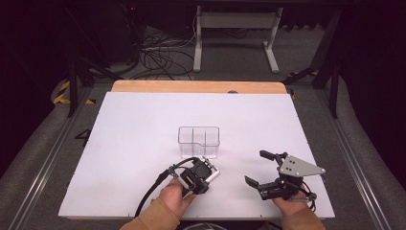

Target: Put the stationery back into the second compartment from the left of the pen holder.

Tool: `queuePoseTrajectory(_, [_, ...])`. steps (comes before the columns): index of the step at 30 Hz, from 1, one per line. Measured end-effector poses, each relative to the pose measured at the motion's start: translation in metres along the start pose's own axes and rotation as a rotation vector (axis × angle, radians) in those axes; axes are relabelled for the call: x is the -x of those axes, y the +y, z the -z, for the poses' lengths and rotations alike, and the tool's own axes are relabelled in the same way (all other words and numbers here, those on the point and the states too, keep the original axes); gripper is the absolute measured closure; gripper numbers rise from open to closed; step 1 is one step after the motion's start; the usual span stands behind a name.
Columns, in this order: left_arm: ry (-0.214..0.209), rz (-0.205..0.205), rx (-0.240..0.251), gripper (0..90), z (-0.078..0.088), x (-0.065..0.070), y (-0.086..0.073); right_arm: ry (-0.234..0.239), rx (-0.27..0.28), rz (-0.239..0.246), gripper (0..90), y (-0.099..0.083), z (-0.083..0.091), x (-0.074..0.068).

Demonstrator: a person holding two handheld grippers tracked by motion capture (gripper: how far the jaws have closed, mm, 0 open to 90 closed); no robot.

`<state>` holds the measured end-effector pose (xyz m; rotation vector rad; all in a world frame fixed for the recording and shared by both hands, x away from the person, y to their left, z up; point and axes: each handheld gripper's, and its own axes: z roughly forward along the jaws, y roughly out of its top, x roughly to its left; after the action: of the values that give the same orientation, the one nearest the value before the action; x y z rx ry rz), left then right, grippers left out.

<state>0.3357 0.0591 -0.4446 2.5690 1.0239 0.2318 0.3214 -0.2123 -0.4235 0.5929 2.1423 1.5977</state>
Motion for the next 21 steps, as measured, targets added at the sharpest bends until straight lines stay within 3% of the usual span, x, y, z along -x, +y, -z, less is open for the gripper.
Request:
queuePoseTrajectory(3, [-0.056,0.001,0.011,78.8,0.002,-0.002,0.000,-0.004,0.001,0.003,4.2,0.000,0.000,0.000])
queuePoseTrajectory(13, [-0.052,-0.009,0.129,78.7,0.022,-0.004,-0.002,-0.005,0.010,0.004,4.3,0.000,0.002,0.000])
queuePoseTrajectory(21, [-0.075,0.001,0.291,78.7,0.042,-0.011,-0.007,-0.007,0.006,0.006,4.3,0.000,0.001,0.000])
